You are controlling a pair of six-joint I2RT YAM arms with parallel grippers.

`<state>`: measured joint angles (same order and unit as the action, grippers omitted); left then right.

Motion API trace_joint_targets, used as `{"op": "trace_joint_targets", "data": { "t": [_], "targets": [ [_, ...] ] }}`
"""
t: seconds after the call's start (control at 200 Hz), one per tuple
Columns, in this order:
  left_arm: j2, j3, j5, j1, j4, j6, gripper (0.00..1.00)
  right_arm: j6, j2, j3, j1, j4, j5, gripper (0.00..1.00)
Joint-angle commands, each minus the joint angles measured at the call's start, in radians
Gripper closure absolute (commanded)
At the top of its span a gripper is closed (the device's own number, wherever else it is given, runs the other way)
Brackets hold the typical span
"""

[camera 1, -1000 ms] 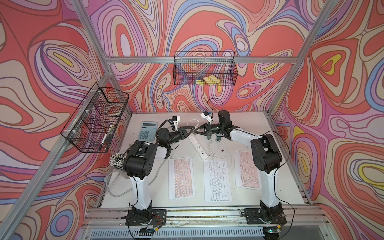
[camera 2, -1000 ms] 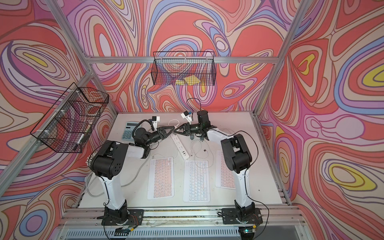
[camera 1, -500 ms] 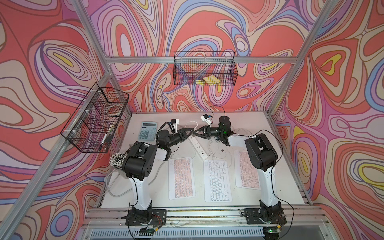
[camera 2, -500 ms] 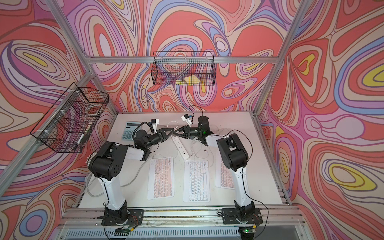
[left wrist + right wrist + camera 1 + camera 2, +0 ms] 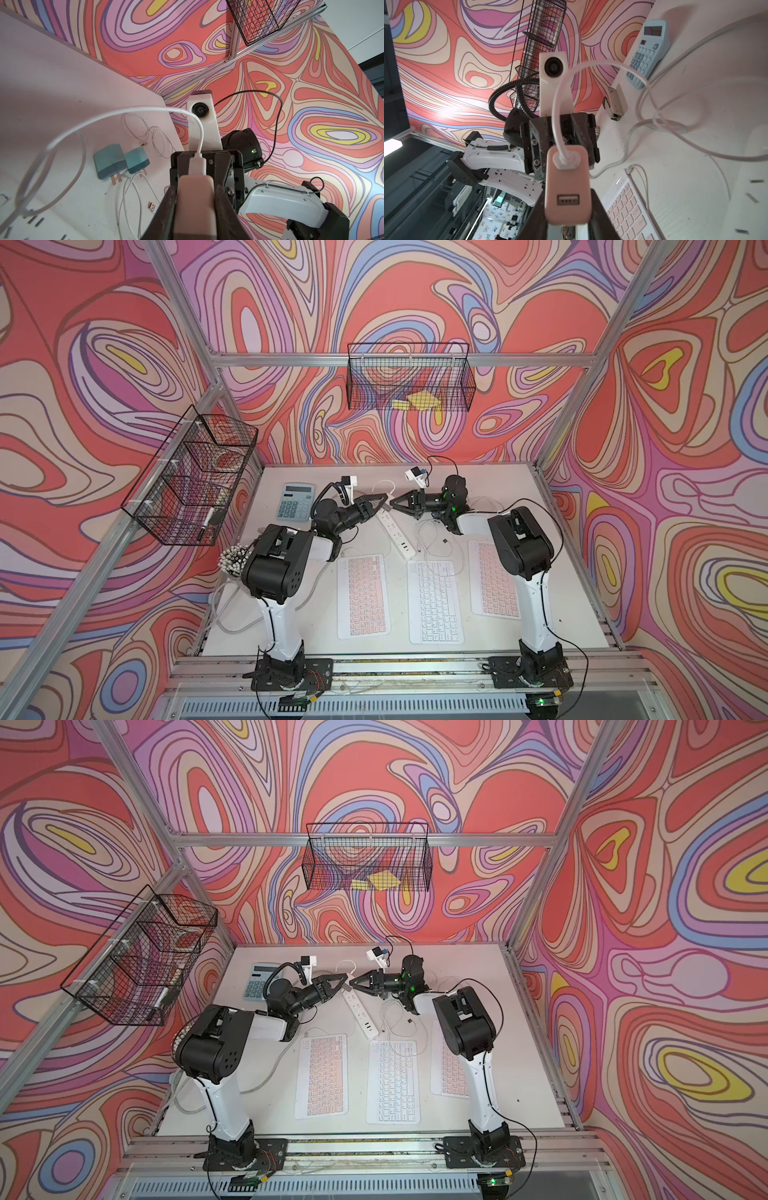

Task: Unplug the wireless keyboard
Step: Remove the power cord from the plug.

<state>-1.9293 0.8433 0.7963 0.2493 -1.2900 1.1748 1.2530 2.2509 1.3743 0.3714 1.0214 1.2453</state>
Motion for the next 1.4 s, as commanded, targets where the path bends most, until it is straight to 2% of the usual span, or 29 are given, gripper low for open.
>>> {"op": "trace_joint_targets", "data": {
  "t": [0.0,0.08,0.135,0.386,0.516,0.646,0.746,0.791,0.871,0.911,0.976,1.047,1.152,1.297,1.392],
  "targets": [
    [0.009,0.012,0.022,-0.001,-0.040,0.007,0.96,0.109,0.037,0.023,-0.003,0.162,0.026,0.85],
    [0.004,0.028,0.047,0.008,-0.039,0.015,0.76,0.131,0.051,0.032,0.001,0.182,0.026,0.87],
    [0.004,0.035,0.057,0.017,-0.039,0.015,0.70,0.130,0.054,0.038,0.003,0.176,0.026,0.87],
    [-0.017,0.044,0.078,0.027,-0.040,0.019,0.64,-0.007,0.030,0.048,0.007,-0.008,0.022,0.87],
    [-0.020,0.053,0.090,0.034,-0.040,0.017,0.56,-0.001,0.036,0.048,0.007,-0.002,0.017,0.87],
    [-0.020,0.054,0.097,0.036,-0.041,0.018,0.55,0.025,0.044,0.049,0.007,0.029,0.016,0.87],
    [-0.022,0.050,0.098,0.034,-0.040,0.016,0.62,0.037,0.049,0.052,0.007,0.040,0.018,0.87],
    [-0.025,0.053,0.105,0.034,-0.040,0.018,0.69,0.040,0.051,0.052,0.008,0.043,0.020,0.87],
    [-0.032,0.061,0.113,0.034,-0.041,0.024,0.93,0.039,0.050,0.050,0.007,0.039,0.020,0.86],
    [-0.032,0.062,0.114,0.034,-0.041,0.025,1.00,0.036,0.048,0.049,0.007,0.034,0.019,0.86],
    [-0.030,0.060,0.112,0.034,-0.041,0.021,1.00,0.030,0.043,0.045,0.005,0.018,0.012,0.82],
    [-0.026,0.055,0.109,0.030,-0.040,0.017,1.00,0.009,0.031,0.033,-0.003,-0.011,0.002,0.74],
    [-0.002,0.027,0.073,0.014,0.000,-0.013,1.00,-0.100,-0.003,0.026,-0.020,-0.181,-0.014,0.72],
    [0.102,0.009,-0.003,0.013,0.309,-0.243,1.00,-0.442,-0.077,0.073,-0.022,-0.639,-0.095,0.71],
    [0.157,0.018,-0.047,0.013,0.484,-0.371,1.00,-0.491,-0.088,0.083,-0.023,-0.730,-0.141,0.69]
  ]
}}
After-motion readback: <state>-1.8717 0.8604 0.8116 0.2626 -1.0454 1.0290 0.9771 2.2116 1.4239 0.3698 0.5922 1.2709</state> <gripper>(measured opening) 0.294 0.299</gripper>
